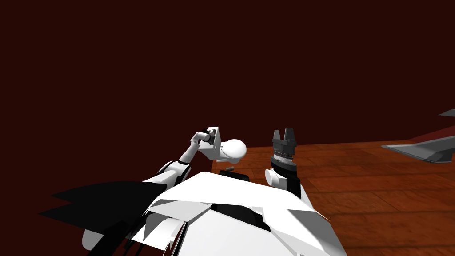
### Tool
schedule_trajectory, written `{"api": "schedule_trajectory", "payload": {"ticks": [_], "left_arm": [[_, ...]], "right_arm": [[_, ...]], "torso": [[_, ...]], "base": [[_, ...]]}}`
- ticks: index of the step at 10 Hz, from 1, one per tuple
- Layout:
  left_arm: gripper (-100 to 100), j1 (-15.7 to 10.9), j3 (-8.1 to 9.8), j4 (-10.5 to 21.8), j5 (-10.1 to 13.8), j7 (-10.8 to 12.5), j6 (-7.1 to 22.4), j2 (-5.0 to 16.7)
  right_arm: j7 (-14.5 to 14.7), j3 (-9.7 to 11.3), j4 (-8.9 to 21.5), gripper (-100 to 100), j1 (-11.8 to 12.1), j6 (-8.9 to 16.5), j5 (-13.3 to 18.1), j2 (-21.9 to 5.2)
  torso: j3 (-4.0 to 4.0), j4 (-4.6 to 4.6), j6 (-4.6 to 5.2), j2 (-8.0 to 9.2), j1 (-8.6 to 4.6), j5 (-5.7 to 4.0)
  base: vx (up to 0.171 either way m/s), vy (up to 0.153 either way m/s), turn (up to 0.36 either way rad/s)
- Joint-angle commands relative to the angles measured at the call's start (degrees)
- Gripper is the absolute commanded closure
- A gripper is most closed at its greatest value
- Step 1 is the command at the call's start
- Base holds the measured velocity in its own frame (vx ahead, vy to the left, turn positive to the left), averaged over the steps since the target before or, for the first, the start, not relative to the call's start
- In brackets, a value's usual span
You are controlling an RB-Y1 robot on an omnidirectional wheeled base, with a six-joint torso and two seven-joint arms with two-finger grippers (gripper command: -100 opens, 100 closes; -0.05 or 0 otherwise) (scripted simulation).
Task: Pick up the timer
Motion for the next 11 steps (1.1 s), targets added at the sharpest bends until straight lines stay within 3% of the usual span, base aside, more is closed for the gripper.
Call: {"api": "schedule_trajectory", "payload": {"ticks": [1, 2, 3, 4, 5, 6, 7, 8, 11], "left_arm": [[-100, -2.22, 0.89, 2.86, 0.29, -0.24, 2.86, 1.00], [-100, -2.22, 0.89, 3.38, 0.29, -0.24, 4.27, 1.00], [-100, -4.10, 1.63, 5.21, 0.39, -0.24, 6.27, 1.79], [-100, -4.10, 1.63, 5.84, 0.39, -0.24, 7.54, 1.79], [-100, -5.89, 2.36, 7.67, 0.45, -0.25, 9.54, 2.57], [-100, -5.89, 2.36, 8.23, 0.45, -0.25, 10.65, 2.57], [-100, -7.60, 3.08, 10.53, 0.47, -0.27, 12.50, 3.34], [-100, -7.60, 3.08, 10.53, 0.47, -0.27, 13.58, 3.34], [-100, -10.70, 4.41, 14.73, 0.46, -0.31, 18.30, 4.81]], "right_arm": [[0.00, 0.00, 0.00, 0, 0.00, 0.00, 0.00, 0.00], [0.00, 0.00, 0.00, 0, 0.00, 0.00, 0.00, 0.00], [0.00, 0.00, 0.00, 0, 0.00, 0.00, 0.00, 0.00], [0.00, 0.00, 0.00, 0, 0.00, 0.00, 0.00, 0.00], [0.00, 0.00, 0.00, 0, 0.00, 0.00, 0.00, 0.00], [0.00, 0.00, 0.00, 0, 0.00, 0.00, 0.00, 0.00], [0.00, 0.00, 0.00, 0, 0.00, 0.00, 0.00, 0.00], [0.00, 0.00, 0.00, 0, 0.00, 0.00, 0.00, 0.00], [0.00, 0.00, 0.00, 0, 0.00, 0.00, 0.00, 0.00]], "torso": [[0.00, 0.00, 0.00, 0.00, 0.00, 0.00], [0.00, 0.01, 0.01, 0.00, 0.01, -0.01], [0.00, 0.00, 0.00, 0.01, 0.00, 0.00], [0.00, 0.00, 0.01, -0.01, 0.01, -0.01], [0.01, 0.00, 0.00, 0.02, 0.00, 0.00], [0.01, 0.01, 0.01, 0.01, 0.00, -0.01], [0.01, 0.00, -0.01, 0.02, 0.00, 0.00], [0.01, 0.01, 0.00, 0.01, 0.02, 0.00], [0.01, 0.00, -0.01, 0.03, 0.00, 0.00]], "base": [[0.018, 0.023, -0.070], [0.016, 0.023, -0.033], [0.020, 0.027, -0.050], [0.013, 0.024, -0.045], [0.015, 0.023, -0.072], [0.012, 0.024, -0.036], [0.014, 0.028, -0.048], [0.011, 0.024, -0.035], [0.013, 0.025, -0.048]]}}
